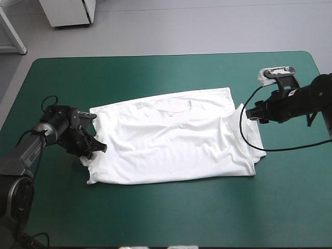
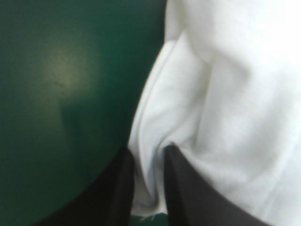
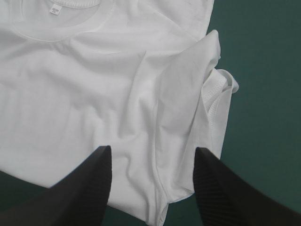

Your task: Fold the cloth

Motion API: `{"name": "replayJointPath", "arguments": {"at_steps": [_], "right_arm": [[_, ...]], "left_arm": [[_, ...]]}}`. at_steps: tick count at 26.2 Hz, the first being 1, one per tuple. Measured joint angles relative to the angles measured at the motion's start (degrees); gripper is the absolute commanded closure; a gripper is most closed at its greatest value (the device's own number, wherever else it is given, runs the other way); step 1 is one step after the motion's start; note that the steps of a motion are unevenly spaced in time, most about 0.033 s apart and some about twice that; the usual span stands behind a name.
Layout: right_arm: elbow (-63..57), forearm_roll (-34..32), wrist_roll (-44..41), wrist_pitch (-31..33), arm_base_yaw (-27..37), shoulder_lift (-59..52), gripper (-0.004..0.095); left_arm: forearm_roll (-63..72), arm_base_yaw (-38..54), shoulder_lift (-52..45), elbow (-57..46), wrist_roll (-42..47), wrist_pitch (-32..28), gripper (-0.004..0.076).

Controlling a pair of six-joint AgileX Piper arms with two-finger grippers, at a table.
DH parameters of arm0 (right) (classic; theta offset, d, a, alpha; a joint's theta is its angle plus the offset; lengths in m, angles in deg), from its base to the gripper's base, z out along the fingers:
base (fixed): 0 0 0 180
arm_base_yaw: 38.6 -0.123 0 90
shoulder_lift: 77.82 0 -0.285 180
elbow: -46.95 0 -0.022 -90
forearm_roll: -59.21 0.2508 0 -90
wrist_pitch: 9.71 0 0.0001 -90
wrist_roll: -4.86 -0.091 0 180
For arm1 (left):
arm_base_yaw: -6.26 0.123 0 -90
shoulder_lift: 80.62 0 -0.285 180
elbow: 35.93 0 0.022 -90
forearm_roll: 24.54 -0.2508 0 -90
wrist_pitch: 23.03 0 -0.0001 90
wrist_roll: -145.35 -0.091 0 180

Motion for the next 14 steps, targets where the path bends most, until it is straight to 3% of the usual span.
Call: {"name": "replayJointPath", "arguments": {"at_steps": [7,14], "right_arm": [[0.0,0.0,0.0,0.0,0.0,0.0,0.0412],[0.0,-0.3,0.0,0.0,0.0,0.0,0.0412]], "left_arm": [[0.6,0.0,-1.7,1.1,0.3,3.0,0.0733],[10.6,0.0,-7.1,5.8,-2.3,4.3,0.0733]]}}
